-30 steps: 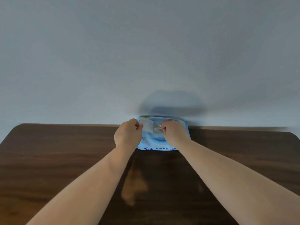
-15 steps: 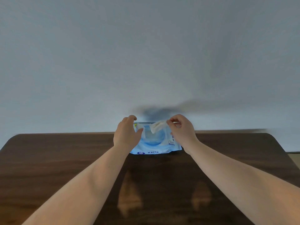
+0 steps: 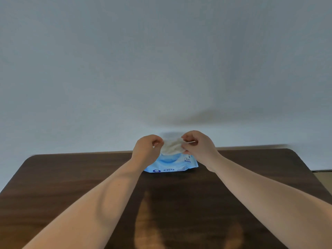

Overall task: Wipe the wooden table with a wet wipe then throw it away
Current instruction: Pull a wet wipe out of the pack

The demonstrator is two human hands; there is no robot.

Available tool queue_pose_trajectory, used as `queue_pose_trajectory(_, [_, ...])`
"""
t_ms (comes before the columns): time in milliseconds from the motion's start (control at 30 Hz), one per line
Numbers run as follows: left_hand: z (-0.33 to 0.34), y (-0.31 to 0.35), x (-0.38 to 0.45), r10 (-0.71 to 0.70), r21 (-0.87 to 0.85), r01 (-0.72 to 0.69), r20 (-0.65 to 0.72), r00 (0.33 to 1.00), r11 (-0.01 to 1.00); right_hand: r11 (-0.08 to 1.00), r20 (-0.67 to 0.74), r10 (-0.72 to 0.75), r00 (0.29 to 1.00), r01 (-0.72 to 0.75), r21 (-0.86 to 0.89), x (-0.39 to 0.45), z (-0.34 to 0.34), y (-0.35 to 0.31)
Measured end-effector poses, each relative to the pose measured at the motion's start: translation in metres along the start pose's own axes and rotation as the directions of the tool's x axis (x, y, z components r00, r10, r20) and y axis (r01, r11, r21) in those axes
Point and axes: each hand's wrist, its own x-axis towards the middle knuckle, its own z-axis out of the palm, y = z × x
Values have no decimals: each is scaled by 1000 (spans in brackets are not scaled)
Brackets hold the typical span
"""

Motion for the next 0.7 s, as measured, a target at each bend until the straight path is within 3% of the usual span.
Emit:
queue_pose_trajectory(133, [-11, -1, -6, -131, -213, 123, -23, 991, 969, 952, 43, -41, 998, 52, -302, -4, -5, 1])
queue_pose_trajectory(233, [-18, -5, -12, -201, -319, 200, 32, 979, 926, 931, 82, -27, 996, 55, -360, -8, -5, 1])
queue_pose_trajectory(467, [-34, -16, -25, -261, -377, 242, 1, 965, 894, 994, 27, 108, 994, -109, 14, -12, 8, -9])
queue_pose_trajectory(700, [-55, -21, -39, -296, -592, 266, 49, 954, 761, 960, -69, 279, 958, -276, 54, -3, 24, -9])
